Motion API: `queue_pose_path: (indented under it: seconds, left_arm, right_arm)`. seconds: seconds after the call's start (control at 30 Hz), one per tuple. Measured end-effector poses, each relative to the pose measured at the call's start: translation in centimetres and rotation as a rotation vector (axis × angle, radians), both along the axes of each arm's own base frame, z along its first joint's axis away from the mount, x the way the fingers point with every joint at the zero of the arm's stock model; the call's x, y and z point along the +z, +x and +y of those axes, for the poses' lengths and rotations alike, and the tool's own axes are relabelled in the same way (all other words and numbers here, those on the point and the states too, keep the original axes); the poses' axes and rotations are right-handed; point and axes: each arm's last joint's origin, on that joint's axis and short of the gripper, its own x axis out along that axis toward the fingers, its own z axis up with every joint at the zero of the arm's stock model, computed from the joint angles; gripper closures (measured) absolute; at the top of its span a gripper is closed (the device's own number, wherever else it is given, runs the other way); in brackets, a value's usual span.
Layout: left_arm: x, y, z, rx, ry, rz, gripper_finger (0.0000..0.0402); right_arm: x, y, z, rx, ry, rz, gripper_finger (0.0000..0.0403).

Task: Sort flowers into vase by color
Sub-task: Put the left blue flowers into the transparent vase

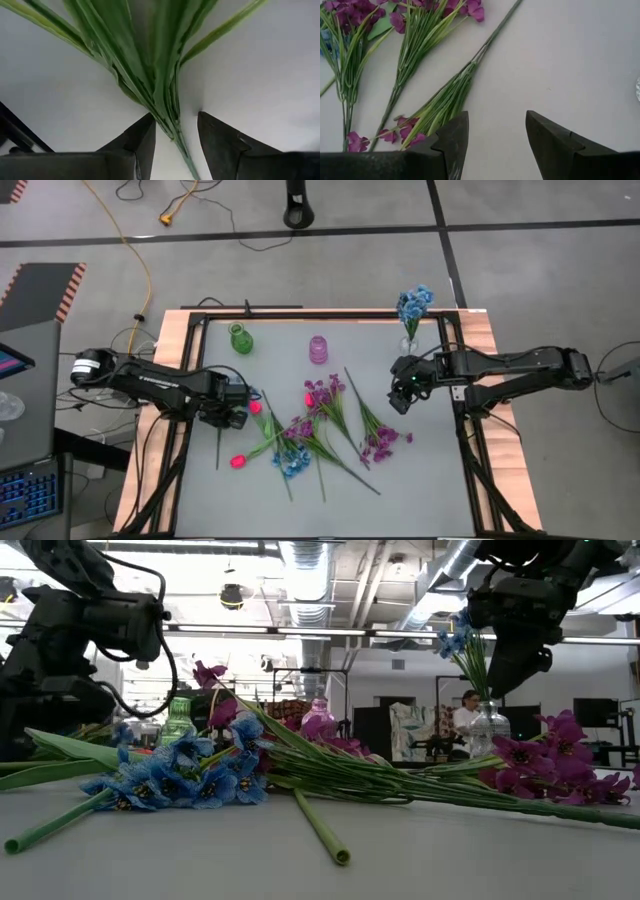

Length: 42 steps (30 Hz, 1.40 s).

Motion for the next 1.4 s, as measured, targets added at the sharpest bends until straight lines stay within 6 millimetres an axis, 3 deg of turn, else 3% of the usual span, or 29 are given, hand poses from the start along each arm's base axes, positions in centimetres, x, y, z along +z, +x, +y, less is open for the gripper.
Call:
queue_pose_path:
  seconds: [0.13,0.4,0.57,0.7,0.9,1.1,1.4]
  left_arm:
    - [-0.2,0.1,0.1,-0.023,0.016,0.013,0.0290]
    - [-0.1,0.1,0.1,-0.047,0.021,-0.001,0.0390]
    - [0.6,0.1,0.1,-0.047,0.017,-0.051,0.0391]
    - [2.6,0.7,0.1,-0.065,0.038,-0.172,0.0398]
    - [7.4,1.5,0.4,-0.060,0.165,-0.411,0.0399]
    - [11.9,2.6,1.2,-0.136,0.485,-0.678,0.0399]
    - [15.2,7.2,1.8,-0.325,0.853,-1.100,0.0399]
  right_arm:
    - [0.0,0.0,0.0,0.000,0.000,0.000,0.0180]
    - [0.0,0.0,0.0,0.000,0.000,-0.002,0.0180]
    - [0.0,0.0,0.0,-0.001,0.000,-0.005,0.0180]
    - [0.1,0.2,0.0,-0.002,-0.001,-0.026,0.0180]
    - [0.5,0.7,0.0,-0.001,-0.005,-0.086,0.0180]
    - [1.4,1.7,-0.1,-0.001,-0.016,-0.233,0.0180]
    - [4.0,3.6,-0.3,0.022,-0.064,-0.563,0.0180]
